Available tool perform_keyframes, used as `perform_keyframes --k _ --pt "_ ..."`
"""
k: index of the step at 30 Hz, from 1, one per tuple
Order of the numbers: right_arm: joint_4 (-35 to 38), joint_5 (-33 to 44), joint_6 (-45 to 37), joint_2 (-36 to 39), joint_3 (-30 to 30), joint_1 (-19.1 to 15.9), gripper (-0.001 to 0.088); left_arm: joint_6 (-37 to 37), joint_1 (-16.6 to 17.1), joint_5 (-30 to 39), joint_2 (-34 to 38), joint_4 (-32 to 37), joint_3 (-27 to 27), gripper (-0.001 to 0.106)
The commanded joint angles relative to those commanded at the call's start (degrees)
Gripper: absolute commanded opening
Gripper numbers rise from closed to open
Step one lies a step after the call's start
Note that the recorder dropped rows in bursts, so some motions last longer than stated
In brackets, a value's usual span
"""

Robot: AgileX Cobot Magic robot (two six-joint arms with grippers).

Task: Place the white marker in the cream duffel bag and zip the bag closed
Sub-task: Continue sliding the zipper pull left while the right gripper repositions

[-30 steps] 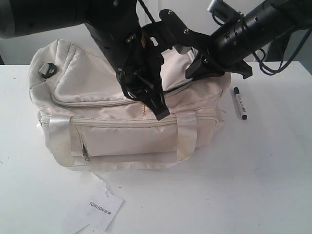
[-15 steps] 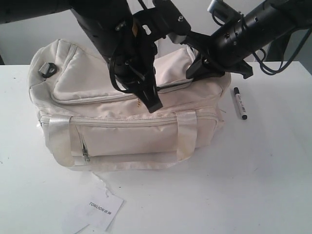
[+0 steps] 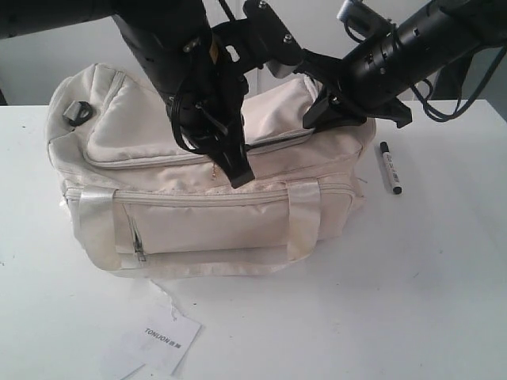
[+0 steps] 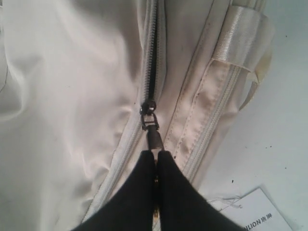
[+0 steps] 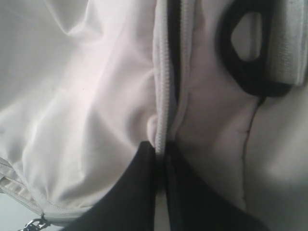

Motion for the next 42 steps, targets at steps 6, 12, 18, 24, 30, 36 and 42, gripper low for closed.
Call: perform_keyframes --k 6,12,18,24,30,36,42 --pt "0.0 0.0 0.0 0.0 0.0 0.0 0.0000 0.0 0.0 1.5 0.0 1.4 0.0 0.000" --pt "0.0 0.1 0.0 0.0 0.0 0.0 0.0000 0.0 0.0 1.9 0.0 1.4 0.0 0.000" --pt "-0.4 0.3 0.0 0.0 0.0 0.0 0.0000 0.0 0.0 3.5 0.0 1.6 0.0 0.000" --pt "-0.4 0.5 0.0 0.0 0.0 0.0 0.0000 0.0 0.0 4.6 0.0 2.6 0.0 0.000" --pt "-0.5 0.7 0.0 0.0 0.0 0.0 0.0000 -0.5 0.0 6.6 -0.5 4.2 0.0 0.000" --pt "-0.5 0.7 0.0 0.0 0.0 0.0 0.0000 -0.3 0.0 5.9 -0.8 4.5 0.0 0.000" --pt "-0.9 1.8 -1.6 0.0 -0.9 0.0 0.0002 -0.3 0.0 5.9 -0.8 4.5 0.0 0.000"
